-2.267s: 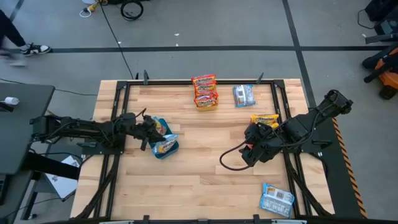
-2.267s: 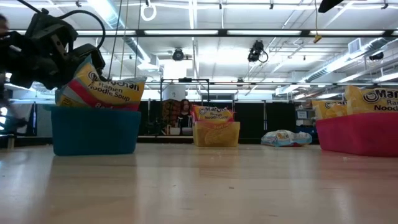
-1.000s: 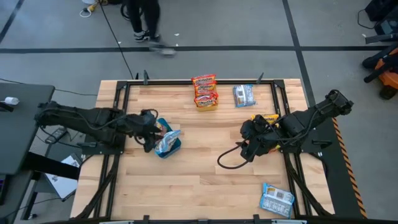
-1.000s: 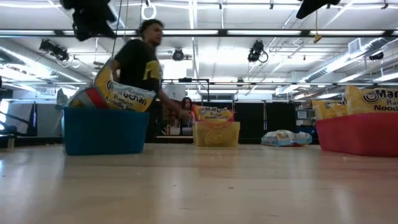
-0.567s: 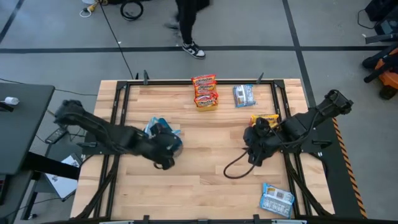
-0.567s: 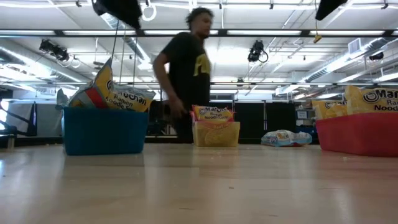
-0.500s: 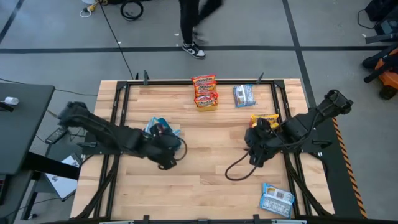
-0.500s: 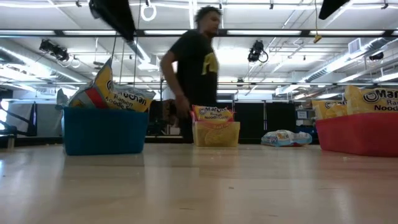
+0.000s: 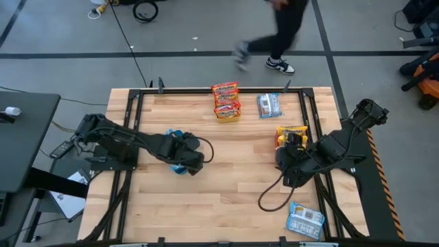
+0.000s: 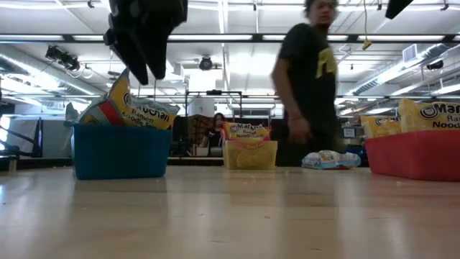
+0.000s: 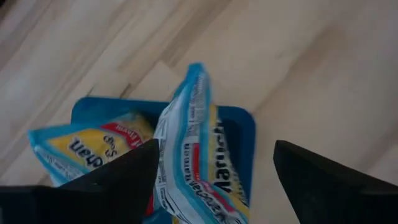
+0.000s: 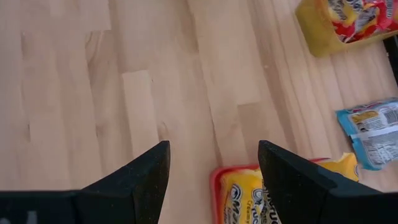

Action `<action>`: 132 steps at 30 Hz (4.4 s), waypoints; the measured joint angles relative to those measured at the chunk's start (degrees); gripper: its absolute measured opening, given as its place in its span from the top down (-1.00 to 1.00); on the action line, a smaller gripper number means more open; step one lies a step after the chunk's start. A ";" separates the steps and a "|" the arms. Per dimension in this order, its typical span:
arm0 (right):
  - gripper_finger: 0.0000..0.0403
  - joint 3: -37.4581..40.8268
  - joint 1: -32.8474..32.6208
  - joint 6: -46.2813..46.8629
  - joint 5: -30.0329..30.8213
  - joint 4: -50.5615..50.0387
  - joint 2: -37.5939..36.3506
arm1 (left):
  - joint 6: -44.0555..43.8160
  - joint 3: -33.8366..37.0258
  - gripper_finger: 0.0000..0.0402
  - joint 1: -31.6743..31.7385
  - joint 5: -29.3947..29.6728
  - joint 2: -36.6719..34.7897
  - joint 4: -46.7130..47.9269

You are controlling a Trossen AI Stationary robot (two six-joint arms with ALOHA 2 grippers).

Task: Sort Maruchan noodles
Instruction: Put the middle left blue noodle pack into the blue bin

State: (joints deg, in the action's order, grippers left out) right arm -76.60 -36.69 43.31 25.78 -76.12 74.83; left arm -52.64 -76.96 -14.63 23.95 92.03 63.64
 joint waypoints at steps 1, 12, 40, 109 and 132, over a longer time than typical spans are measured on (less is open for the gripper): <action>-0.24 0.00 -0.70 0.01 -0.06 -0.21 0.00 | -0.70 0.06 -0.59 0.44 -0.11 0.48 0.57; -0.24 0.00 -8.96 -0.85 0.28 -1.11 -0.02 | -2.10 0.04 -0.54 2.77 -8.28 10.54 0.91; -0.24 0.00 -9.42 2.68 3.15 -1.25 0.00 | -13.39 0.10 0.72 -3.79 10.66 2.65 3.58; -0.24 -0.01 -0.78 3.55 -10.61 -2.58 0.21 | 20.70 16.99 -0.20 -6.99 -28.05 -4.33 -28.28; -0.23 0.00 -23.35 -9.59 -31.99 16.20 22.97 | 29.57 1.46 -0.20 1.30 -24.98 -7.48 -9.54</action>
State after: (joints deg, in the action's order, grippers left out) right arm -76.60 -60.03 33.72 -6.21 -59.92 97.80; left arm -23.07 -75.50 -13.33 -1.03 84.55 54.10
